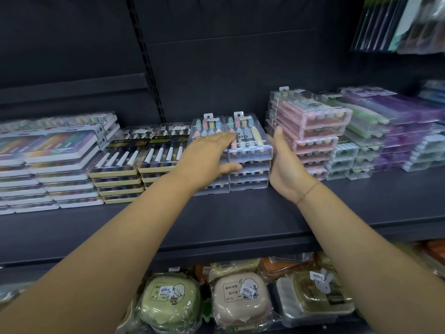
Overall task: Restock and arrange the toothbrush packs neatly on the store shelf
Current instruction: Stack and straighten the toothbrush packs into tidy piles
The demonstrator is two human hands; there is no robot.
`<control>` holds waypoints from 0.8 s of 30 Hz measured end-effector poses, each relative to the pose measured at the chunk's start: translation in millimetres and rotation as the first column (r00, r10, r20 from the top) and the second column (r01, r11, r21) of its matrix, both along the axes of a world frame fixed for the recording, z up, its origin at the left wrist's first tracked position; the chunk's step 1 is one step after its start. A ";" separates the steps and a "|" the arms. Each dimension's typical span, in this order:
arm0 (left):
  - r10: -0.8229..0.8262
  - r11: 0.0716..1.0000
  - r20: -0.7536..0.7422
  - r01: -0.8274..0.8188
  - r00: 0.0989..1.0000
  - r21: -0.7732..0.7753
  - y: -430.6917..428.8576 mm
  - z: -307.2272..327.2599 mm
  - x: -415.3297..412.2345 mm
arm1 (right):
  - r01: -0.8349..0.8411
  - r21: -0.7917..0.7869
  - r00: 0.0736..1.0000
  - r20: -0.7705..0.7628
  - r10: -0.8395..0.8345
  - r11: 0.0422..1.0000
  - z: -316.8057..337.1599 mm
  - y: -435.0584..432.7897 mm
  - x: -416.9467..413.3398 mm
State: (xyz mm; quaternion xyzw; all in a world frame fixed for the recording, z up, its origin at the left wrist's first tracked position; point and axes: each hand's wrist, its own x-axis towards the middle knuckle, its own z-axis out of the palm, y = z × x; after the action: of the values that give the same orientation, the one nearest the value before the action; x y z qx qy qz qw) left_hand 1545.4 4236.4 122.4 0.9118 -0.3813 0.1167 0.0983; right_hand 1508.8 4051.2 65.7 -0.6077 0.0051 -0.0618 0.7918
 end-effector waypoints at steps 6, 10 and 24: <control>-0.010 1.000 -0.006 0.010 1.000 -0.022 -0.9 -0.5 -0.1 | 0.143 -0.407 0.984 0.155 -0.086 0.902 -11.3 -3.1 -25.3; -0.006 0.999 -0.028 0.005 1.000 -0.040 -0.8 1.8 -0.2 | 0.218 -0.486 0.969 0.210 -0.129 0.846 -13.4 -2.0 -25.0; 0.052 0.998 -0.053 -0.051 0.997 0.022 -17.7 18.3 -6.1 | 0.606 -0.511 0.795 0.402 -0.453 0.610 47.3 -37.2 -91.5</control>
State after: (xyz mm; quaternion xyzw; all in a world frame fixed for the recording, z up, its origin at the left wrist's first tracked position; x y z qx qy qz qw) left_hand 1539.3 4218.7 140.7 0.9251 -0.3560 0.0909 0.0960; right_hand 1417.3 4014.0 113.0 -0.7900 0.0726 -0.3633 0.4885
